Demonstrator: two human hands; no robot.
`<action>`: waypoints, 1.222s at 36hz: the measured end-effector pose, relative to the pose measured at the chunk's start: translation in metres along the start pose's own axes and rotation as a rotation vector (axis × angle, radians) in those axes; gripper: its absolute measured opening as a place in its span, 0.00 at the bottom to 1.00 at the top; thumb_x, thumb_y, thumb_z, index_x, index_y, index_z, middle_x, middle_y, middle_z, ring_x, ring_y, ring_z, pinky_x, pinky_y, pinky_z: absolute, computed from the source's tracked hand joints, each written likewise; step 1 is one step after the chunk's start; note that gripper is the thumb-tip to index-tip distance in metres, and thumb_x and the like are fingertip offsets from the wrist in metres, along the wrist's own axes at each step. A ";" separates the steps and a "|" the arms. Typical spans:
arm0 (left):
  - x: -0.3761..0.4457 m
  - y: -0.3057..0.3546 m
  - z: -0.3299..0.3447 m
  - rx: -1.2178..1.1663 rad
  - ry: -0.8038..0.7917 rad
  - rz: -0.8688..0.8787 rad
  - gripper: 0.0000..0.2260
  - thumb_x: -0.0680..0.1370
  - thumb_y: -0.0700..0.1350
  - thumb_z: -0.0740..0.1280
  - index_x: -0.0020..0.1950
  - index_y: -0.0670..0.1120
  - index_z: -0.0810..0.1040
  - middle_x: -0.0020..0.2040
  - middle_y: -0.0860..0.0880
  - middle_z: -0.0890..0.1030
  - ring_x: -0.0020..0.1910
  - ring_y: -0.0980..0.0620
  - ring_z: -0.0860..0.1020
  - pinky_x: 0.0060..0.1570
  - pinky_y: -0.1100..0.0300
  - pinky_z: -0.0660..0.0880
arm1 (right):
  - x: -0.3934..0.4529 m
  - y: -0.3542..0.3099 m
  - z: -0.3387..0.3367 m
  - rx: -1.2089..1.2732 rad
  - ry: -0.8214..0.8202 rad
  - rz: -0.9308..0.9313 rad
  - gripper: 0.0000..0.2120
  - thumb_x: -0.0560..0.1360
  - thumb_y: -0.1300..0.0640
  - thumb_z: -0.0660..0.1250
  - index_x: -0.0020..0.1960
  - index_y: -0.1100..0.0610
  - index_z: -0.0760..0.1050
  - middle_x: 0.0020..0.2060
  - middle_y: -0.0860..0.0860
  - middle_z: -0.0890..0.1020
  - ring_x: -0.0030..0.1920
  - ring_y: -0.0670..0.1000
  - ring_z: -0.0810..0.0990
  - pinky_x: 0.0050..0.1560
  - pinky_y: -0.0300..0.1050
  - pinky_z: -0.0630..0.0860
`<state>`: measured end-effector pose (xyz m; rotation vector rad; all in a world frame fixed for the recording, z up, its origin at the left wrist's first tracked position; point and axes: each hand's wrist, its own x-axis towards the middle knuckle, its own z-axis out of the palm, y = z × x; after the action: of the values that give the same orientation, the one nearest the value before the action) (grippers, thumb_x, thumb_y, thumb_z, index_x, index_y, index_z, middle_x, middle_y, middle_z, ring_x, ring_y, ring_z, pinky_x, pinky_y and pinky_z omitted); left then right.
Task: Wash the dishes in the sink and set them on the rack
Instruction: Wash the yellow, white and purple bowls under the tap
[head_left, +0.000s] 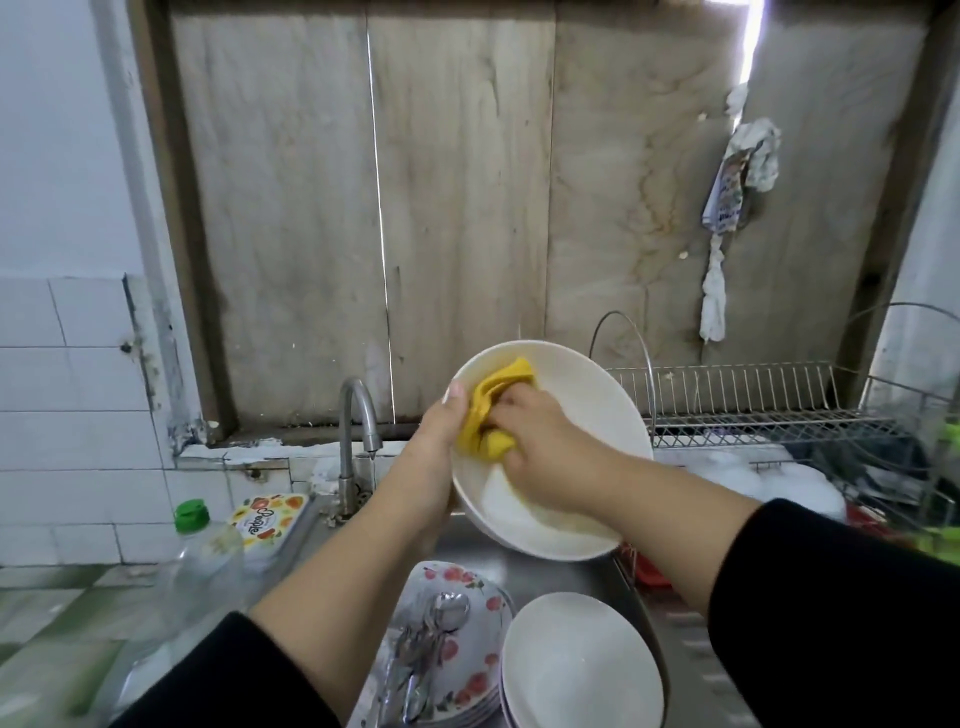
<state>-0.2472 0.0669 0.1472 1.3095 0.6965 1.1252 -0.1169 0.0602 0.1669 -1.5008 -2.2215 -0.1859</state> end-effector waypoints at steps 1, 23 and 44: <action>-0.001 0.001 -0.002 -0.014 -0.003 -0.012 0.27 0.73 0.63 0.57 0.63 0.48 0.75 0.54 0.45 0.83 0.53 0.46 0.82 0.58 0.46 0.75 | -0.004 -0.007 0.002 0.091 -0.089 -0.035 0.22 0.68 0.56 0.55 0.59 0.61 0.75 0.60 0.59 0.72 0.60 0.56 0.69 0.61 0.43 0.63; 0.011 0.016 0.012 0.077 0.147 0.279 0.25 0.76 0.63 0.60 0.68 0.51 0.70 0.60 0.47 0.79 0.58 0.47 0.78 0.45 0.58 0.75 | -0.002 0.001 -0.041 -0.855 -0.502 0.018 0.16 0.75 0.59 0.63 0.62 0.57 0.73 0.61 0.56 0.68 0.62 0.59 0.65 0.55 0.51 0.65; 0.021 0.022 0.043 0.034 0.178 0.387 0.39 0.62 0.67 0.65 0.71 0.52 0.69 0.65 0.50 0.76 0.63 0.52 0.75 0.64 0.48 0.71 | -0.037 0.033 -0.054 -0.723 -0.608 -0.075 0.40 0.76 0.58 0.65 0.78 0.52 0.42 0.77 0.52 0.44 0.76 0.55 0.50 0.73 0.61 0.51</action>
<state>-0.2065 0.0676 0.1798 1.4217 0.6073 1.5626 -0.0598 0.0230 0.1947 -2.0455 -2.8786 -0.6993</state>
